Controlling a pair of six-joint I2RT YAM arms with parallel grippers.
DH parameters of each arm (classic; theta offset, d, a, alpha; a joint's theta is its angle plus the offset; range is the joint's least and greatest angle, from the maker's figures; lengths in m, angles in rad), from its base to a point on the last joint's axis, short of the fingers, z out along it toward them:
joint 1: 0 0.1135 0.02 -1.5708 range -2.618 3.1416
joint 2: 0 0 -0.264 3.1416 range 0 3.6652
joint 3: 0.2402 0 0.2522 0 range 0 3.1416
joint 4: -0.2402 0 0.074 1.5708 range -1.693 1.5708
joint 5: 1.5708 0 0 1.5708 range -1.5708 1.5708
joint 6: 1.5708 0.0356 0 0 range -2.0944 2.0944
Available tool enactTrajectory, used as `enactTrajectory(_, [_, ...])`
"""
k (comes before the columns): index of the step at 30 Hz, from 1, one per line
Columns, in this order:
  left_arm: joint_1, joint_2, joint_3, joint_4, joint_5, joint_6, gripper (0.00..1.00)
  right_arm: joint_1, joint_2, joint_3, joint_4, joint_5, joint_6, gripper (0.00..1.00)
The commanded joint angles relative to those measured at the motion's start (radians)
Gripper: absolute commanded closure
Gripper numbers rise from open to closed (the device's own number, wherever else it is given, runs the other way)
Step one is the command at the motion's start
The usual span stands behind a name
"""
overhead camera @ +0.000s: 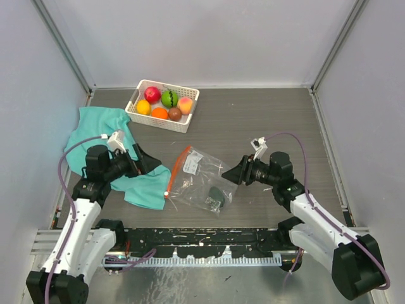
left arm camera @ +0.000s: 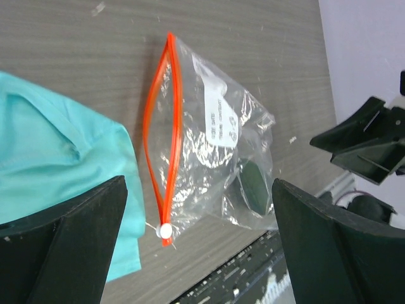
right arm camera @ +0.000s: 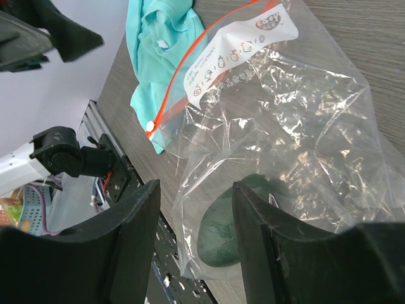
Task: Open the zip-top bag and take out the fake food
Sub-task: Pick up the fake fruit from the zipper food storage bag.
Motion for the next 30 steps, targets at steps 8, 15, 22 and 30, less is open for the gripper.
enactTrajectory(8, [0.003, -0.040, -0.356, 0.556, 0.237, -0.428, 0.02, 0.108, 0.065, 0.105, 0.044, 0.030, -0.018, 0.45])
enactTrajectory(15, [0.002, 0.018, -0.416, 0.649, 0.263, -0.482, 0.02, 0.166, 0.105, 0.124, 0.069, 0.069, -0.010, 0.45])
enactTrajectory(22, [-0.025, 0.101, -0.448, 0.735, 0.256, -0.498, 0.18, 0.218, 0.157, 0.169, 0.079, 0.099, -0.016, 0.43])
enactTrajectory(30, [-0.110, 0.215, -0.425, 0.747, 0.165, -0.448, 0.32, 0.257, 0.201, 0.225, 0.070, 0.123, -0.024, 0.43])
